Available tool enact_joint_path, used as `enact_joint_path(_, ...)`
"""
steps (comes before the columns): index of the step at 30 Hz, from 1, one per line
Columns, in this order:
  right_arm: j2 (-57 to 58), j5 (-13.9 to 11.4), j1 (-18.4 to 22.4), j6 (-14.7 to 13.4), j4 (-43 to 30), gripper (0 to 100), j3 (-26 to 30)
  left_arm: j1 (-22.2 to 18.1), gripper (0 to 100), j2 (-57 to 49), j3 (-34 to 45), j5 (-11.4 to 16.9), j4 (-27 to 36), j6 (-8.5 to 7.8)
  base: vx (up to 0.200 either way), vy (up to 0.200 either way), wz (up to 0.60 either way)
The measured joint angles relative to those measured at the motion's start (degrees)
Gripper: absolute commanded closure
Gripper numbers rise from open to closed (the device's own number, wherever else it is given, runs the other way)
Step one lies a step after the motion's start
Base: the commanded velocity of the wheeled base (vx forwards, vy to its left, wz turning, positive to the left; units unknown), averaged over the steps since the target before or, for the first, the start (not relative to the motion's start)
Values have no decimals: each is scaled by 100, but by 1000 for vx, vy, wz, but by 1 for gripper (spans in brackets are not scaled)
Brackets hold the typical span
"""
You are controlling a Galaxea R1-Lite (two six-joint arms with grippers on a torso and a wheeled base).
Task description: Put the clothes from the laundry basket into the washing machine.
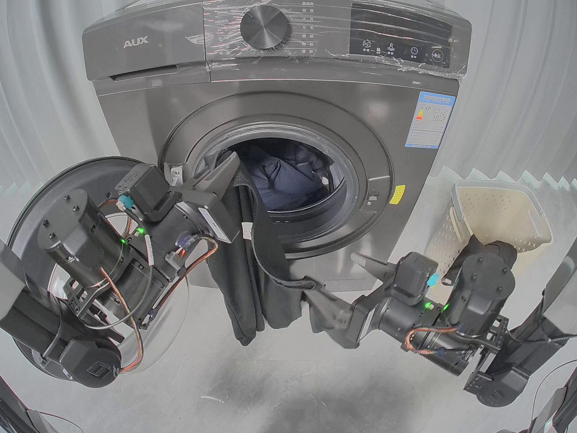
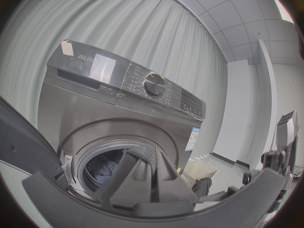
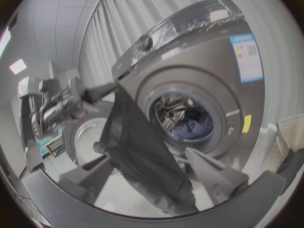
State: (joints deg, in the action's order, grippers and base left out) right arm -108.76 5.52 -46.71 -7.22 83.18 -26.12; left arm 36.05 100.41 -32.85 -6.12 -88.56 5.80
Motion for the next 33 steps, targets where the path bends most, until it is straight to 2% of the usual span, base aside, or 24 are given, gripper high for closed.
enact_joint_path(5, -323, -30, -144, 2, -49, 0, 140, 2, 100, 5, -38, 0, -1, -1, 0, 0, 0)
enact_joint_path(14, -763, -93, -59, 16, -52, 0, 90, 28, 100, 2, -49, -1, -1, -1, 0, 0, 0)
enact_joint_path(26, -1643, -107, 488, 71, -93, 0, -1042, 50, 100, -80, -52, 7, -1, -11, 0, 0, 0)
enact_joint_path(33, -2098, -367, 315, 95, -40, 0, -1513, 102, 100, -119, -50, 7, 0, -6, 0, 0, 0)
